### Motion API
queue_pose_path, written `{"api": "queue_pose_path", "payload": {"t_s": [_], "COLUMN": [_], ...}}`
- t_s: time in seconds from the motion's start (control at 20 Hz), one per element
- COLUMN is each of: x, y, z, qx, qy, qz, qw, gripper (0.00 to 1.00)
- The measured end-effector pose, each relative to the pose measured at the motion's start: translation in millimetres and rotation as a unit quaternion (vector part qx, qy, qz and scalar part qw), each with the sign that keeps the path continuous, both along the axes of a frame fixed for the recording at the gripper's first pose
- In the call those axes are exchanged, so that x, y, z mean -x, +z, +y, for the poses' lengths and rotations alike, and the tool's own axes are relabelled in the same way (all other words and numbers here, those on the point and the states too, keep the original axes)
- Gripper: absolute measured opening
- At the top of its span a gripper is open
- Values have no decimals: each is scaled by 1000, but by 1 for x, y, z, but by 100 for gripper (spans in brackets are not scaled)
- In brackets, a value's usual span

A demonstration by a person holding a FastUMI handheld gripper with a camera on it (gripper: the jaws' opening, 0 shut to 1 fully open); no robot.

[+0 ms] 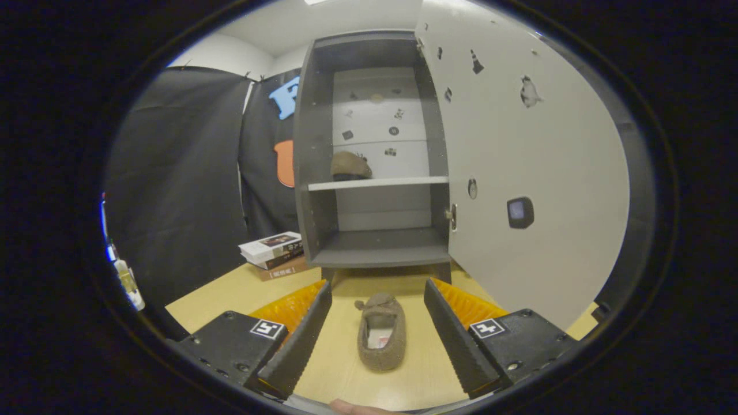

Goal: Open the shoe cabinet door, grab the shoes and put them into the shoe cabinet, then close the shoe cabinet door.

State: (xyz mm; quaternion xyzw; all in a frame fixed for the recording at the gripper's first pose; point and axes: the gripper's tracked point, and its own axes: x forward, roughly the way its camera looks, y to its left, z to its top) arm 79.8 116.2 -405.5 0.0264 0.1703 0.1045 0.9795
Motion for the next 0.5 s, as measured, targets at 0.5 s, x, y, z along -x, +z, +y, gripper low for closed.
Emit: {"api": "queue_pose_path", "payload": {"t_s": [0.5], "x": [-46], "y": [-118], "z": [47], "qx": [45], "qy": [19], "qz": [96], "qw": [994], "gripper": [92]}}
